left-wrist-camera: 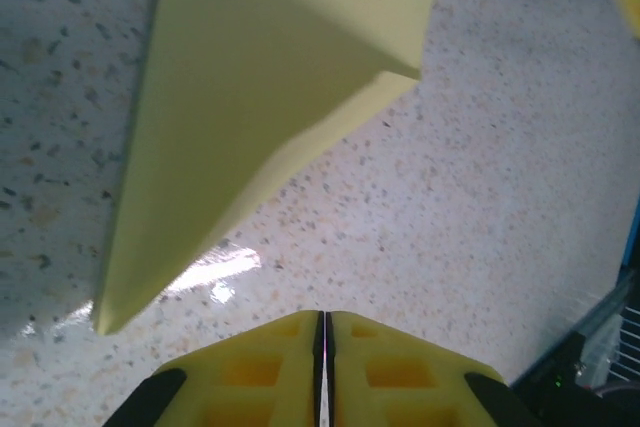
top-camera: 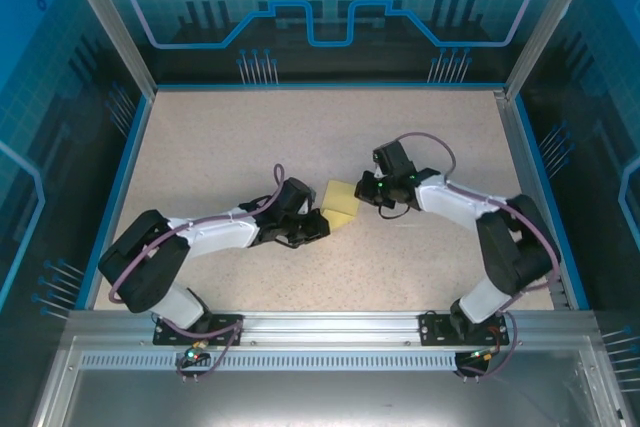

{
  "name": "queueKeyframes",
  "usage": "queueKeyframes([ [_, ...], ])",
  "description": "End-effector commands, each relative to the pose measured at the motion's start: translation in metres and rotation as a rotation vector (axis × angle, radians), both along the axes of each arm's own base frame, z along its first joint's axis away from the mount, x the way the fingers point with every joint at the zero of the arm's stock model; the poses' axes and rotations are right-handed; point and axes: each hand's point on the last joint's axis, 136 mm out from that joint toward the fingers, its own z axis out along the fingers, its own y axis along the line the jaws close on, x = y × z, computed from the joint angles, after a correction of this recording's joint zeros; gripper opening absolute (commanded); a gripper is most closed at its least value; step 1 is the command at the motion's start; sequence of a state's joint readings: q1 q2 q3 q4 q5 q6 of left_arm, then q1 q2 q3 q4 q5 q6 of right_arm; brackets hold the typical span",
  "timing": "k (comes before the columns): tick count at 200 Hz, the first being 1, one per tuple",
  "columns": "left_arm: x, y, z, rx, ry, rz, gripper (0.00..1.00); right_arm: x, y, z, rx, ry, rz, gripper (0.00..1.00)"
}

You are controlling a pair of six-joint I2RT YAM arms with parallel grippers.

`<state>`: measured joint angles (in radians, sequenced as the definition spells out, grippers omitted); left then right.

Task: Fold a paper plane with a square sheet of paper (pick it up from the middle)
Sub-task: Rotate the paper at the center of the table, then third fold the triangle at the center of the table.

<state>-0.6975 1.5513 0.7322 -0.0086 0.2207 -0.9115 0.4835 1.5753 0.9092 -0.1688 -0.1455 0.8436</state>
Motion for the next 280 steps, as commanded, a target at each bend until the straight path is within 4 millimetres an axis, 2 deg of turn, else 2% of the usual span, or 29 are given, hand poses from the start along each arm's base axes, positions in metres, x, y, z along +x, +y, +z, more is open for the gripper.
queueKeyframes([
  [1, 0.016, -0.002, -0.003, 0.026, -0.031, 0.041, 0.10, -0.018, 0.010, 0.000, 0.067, -0.032, 0.104, 0.00],
  [31, 0.018, 0.000, -0.015, 0.065, -0.006, 0.053, 0.08, -0.044, 0.027, -0.008, 0.094, -0.013, 0.195, 0.00],
  [57, 0.021, 0.002, -0.014, 0.077, -0.019, 0.055, 0.08, -0.053, 0.043, -0.015, 0.093, 0.000, 0.240, 0.00],
  [105, 0.020, 0.010, -0.014, 0.103, -0.030, 0.066, 0.07, -0.053, 0.068, -0.037, 0.078, 0.055, 0.252, 0.00],
  [136, 0.017, 0.013, -0.019, 0.087, -0.014, 0.084, 0.07, -0.049, 0.082, -0.043, 0.088, 0.062, 0.262, 0.00],
  [173, 0.017, 0.009, -0.005, 0.041, -0.042, 0.066, 0.08, -0.048, 0.086, -0.040, 0.098, 0.048, 0.269, 0.00],
  [217, 0.016, 0.015, -0.024, 0.081, 0.005, 0.078, 0.07, -0.053, 0.085, -0.055, 0.087, 0.094, 0.264, 0.00],
  [280, 0.018, 0.022, -0.034, 0.120, 0.017, 0.087, 0.06, -0.053, 0.085, -0.061, 0.084, 0.109, 0.257, 0.00],
])
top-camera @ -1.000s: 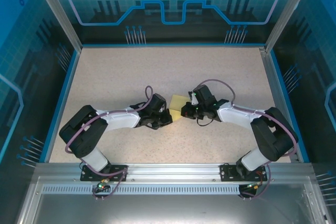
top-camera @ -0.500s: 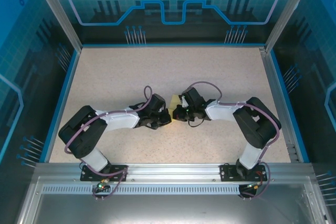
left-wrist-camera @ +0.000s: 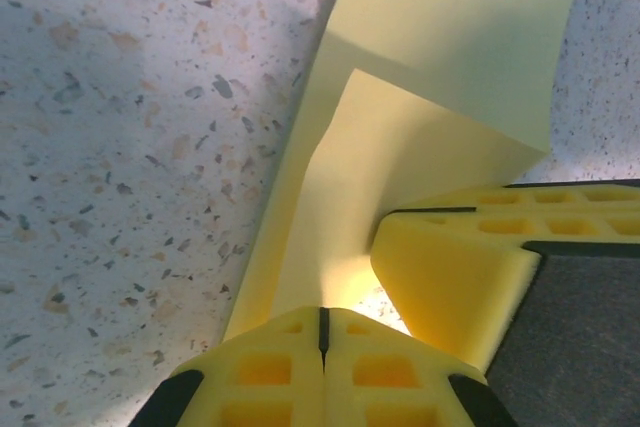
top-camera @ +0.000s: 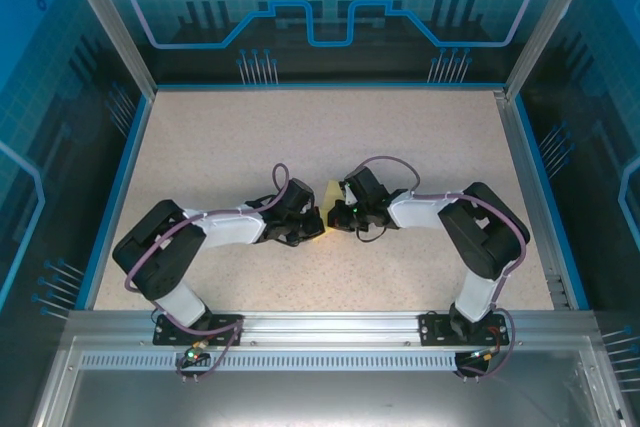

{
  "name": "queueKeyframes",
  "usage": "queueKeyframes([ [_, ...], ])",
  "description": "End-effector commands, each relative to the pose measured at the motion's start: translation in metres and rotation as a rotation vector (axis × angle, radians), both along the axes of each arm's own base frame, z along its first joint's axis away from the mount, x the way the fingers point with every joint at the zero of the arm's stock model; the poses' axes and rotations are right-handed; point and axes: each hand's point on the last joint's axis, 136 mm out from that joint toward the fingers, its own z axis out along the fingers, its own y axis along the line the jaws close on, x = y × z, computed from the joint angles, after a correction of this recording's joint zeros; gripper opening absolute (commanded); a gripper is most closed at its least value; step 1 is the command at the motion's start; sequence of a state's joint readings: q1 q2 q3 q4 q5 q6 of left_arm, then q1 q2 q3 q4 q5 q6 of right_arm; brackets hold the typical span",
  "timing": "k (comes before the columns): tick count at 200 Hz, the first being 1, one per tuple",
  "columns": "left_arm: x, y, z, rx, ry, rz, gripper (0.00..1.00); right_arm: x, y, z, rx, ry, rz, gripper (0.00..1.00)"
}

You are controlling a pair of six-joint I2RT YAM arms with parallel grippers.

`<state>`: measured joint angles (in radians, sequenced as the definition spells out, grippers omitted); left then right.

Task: Fold a paper plane with a square sheet of paper (pick it up from the middle)
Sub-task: Third fold the triangle at the center of the table.

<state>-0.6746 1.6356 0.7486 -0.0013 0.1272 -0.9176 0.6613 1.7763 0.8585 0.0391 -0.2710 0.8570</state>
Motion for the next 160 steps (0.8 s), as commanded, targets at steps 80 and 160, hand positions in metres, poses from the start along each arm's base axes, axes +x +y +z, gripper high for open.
queueKeyframes([
  [80, 0.001, 0.013, -0.018, 0.073, 0.030, 0.009, 0.05, -0.002, 0.008, -0.004, 0.015, 0.021, 0.007, 0.00],
  [160, -0.003, 0.021, -0.025, 0.117, 0.069, 0.024, 0.04, -0.007, -0.001, -0.020, -0.002, 0.060, -0.009, 0.00],
])
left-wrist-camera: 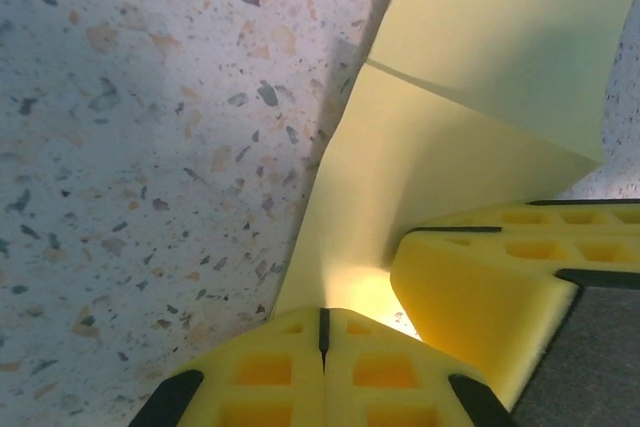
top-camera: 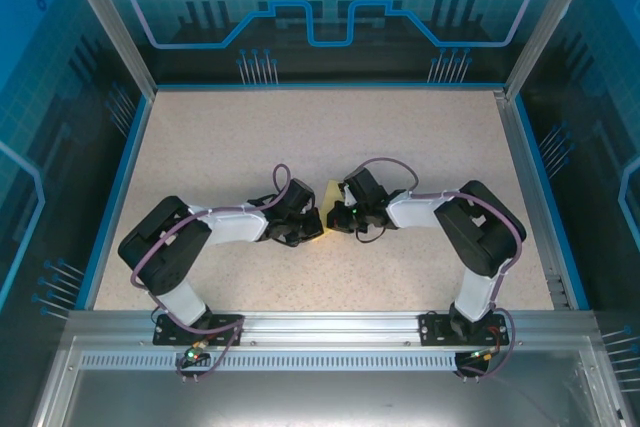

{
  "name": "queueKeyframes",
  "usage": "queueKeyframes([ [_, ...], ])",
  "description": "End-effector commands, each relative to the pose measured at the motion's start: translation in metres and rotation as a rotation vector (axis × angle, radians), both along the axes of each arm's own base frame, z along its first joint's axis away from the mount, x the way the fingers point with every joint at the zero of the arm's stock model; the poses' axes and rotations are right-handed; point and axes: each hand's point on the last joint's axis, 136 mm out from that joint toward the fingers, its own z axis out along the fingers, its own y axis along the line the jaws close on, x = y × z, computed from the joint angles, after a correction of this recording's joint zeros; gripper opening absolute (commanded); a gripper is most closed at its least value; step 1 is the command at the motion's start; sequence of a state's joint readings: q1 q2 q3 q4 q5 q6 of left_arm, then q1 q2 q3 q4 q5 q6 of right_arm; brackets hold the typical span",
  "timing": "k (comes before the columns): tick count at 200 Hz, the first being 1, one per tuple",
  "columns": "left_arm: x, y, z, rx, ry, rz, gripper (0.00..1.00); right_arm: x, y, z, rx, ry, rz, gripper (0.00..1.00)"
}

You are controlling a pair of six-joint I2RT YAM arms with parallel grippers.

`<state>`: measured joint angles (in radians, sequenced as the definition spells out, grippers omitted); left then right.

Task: Fold a paper plane with a square sheet of paper (pick it up from the middle)
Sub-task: Third fold the triangle at the center of the table.

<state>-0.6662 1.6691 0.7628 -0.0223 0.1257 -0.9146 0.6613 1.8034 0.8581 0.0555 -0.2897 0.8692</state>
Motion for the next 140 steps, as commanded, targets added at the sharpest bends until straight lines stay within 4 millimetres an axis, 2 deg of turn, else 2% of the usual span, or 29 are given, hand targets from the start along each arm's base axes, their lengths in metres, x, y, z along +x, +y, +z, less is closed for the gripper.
queueKeyframes([
  [1, -0.004, 0.017, -0.016, 0.092, 0.042, 0.015, 0.04, -0.006, -0.004, -0.013, -0.013, 0.038, -0.012, 0.00],
  [33, -0.009, 0.022, -0.020, 0.123, 0.072, 0.020, 0.04, -0.005, -0.028, -0.026, -0.040, 0.063, -0.062, 0.00],
  [93, -0.012, 0.024, -0.025, 0.141, 0.107, 0.020, 0.04, 0.021, -0.088, -0.015, -0.094, 0.049, -0.217, 0.00],
  [140, -0.008, 0.019, -0.020, 0.132, 0.095, -0.001, 0.04, 0.033, -0.092, 0.031, -0.108, -0.094, -0.218, 0.00],
])
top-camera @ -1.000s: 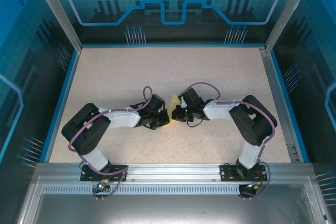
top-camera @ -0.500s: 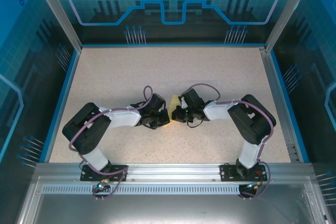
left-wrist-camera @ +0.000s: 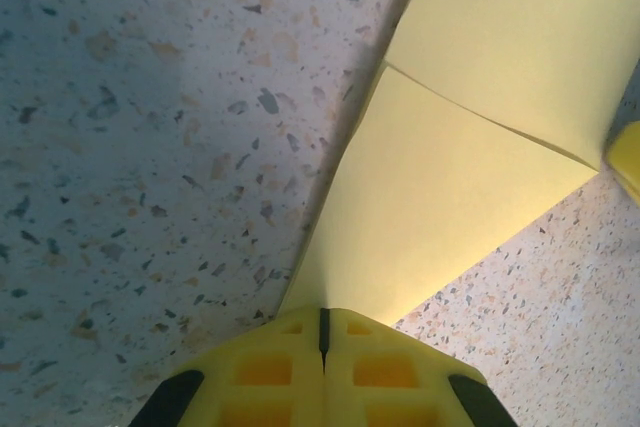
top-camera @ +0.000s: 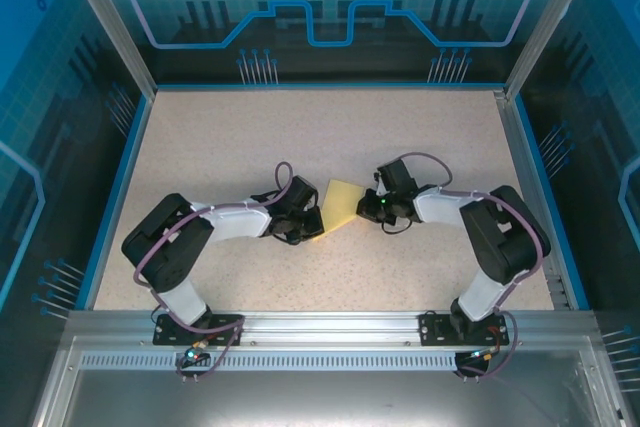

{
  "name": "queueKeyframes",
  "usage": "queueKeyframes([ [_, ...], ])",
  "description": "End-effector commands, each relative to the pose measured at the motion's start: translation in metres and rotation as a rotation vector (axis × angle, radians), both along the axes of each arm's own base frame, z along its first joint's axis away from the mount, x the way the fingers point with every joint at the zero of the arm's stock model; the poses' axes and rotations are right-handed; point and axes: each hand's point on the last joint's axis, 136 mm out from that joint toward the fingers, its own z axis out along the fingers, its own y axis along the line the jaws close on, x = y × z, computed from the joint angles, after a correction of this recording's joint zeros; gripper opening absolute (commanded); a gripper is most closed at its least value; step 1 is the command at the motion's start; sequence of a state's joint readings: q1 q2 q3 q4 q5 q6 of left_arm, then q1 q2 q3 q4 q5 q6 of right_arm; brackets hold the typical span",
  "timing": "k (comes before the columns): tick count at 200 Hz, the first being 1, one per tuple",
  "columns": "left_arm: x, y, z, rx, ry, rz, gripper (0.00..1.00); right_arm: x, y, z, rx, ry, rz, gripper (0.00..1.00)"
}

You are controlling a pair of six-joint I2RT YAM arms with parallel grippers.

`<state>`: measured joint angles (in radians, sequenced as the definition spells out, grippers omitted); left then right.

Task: Fold a paper plane with a square sheet of paper (pick it up from the middle)
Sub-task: Third fold the triangle at the center of the table.

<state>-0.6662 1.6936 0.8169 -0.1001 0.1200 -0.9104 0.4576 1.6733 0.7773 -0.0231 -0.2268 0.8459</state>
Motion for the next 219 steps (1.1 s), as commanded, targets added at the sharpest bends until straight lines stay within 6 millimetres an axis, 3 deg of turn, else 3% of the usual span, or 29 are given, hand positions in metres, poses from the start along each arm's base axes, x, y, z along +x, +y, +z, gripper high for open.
queueKeyframes([
  [1, -0.009, 0.019, -0.019, 0.097, 0.062, 0.000, 0.04, 0.000, -0.007, 0.024, -0.049, -0.077, 0.005, 0.00],
  [38, -0.009, 0.017, -0.017, 0.090, 0.063, -0.009, 0.04, -0.010, 0.024, 0.048, -0.012, -0.152, 0.101, 0.00],
  [68, -0.008, 0.016, -0.016, 0.088, 0.061, -0.011, 0.04, -0.024, 0.061, 0.030, 0.049, -0.053, 0.188, 0.00],
  [92, -0.008, 0.015, -0.013, 0.081, 0.056, -0.010, 0.04, -0.027, 0.076, 0.017, 0.088, -0.005, 0.198, 0.00],
  [145, -0.003, 0.007, -0.002, 0.045, 0.035, -0.027, 0.04, -0.030, 0.066, -0.010, 0.036, 0.086, 0.151, 0.00],
  [193, 0.007, -0.025, 0.037, -0.140, -0.024, -0.067, 0.07, -0.037, 0.052, -0.023, -0.028, 0.141, 0.116, 0.00],
  [219, 0.008, -0.032, 0.032, -0.169, -0.002, -0.060, 0.08, -0.038, 0.050, -0.027, -0.037, 0.157, 0.107, 0.00],
])
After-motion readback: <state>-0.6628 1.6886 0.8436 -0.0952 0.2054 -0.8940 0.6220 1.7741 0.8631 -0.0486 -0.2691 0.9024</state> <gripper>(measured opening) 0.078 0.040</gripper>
